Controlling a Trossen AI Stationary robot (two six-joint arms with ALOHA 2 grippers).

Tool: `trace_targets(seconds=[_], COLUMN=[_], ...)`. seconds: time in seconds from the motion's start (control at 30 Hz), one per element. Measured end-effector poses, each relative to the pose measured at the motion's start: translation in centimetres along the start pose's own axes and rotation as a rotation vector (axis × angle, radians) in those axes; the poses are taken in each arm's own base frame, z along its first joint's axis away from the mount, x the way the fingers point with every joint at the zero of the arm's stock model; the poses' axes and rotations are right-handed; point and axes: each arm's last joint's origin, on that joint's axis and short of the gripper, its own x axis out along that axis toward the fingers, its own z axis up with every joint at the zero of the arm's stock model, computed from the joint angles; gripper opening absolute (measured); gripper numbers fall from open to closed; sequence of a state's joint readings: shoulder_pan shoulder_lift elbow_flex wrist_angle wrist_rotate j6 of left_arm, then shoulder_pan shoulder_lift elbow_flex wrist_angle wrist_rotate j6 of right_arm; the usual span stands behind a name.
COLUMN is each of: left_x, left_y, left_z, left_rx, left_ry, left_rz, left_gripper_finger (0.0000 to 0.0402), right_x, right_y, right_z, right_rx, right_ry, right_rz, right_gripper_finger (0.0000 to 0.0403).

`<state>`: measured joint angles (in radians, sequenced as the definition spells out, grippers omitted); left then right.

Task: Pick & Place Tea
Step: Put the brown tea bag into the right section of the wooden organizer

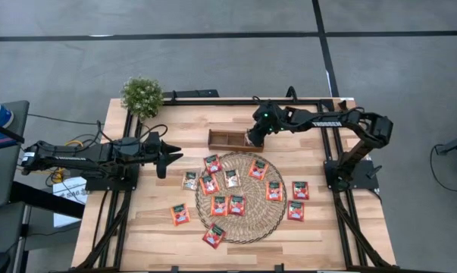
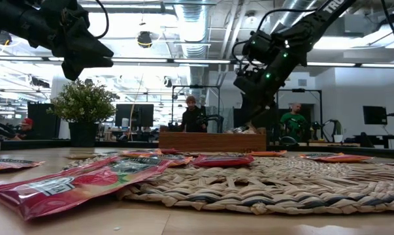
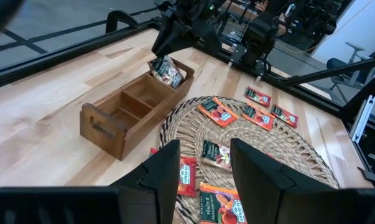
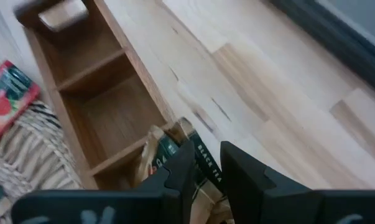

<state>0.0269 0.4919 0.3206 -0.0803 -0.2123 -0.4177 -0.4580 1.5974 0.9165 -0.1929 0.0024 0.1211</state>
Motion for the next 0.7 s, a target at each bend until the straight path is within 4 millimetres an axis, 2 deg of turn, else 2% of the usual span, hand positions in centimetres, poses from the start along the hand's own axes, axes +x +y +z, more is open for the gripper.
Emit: trace_targets(seconds=[0.13, 0.43, 0.7], left_x=[0.0, 0.0, 0.0], left_y=[0.0, 0.0, 0.0], left_z=[0.0, 0.0, 0.0], left_rx=[0.0, 0.001, 0.001], left_ry=[0.0, 0.0, 0.001], left_rz=[0.0, 0.0, -0.001], left_gripper_finger=[0.0133, 0.0133, 0.0133], right_x=[-0.6, -0.6, -0.7], right_y=[0.0, 0.2, -1.3], right_z=[-0.2, -0.2, -0.8], right_rx=[-0.017, -0.11, -0.115], right_ry=[0.026, 0.028, 0.101], right_rz=[-0.007, 0.0, -0.029], right_gripper_finger=[0.007, 0.007, 0.0092])
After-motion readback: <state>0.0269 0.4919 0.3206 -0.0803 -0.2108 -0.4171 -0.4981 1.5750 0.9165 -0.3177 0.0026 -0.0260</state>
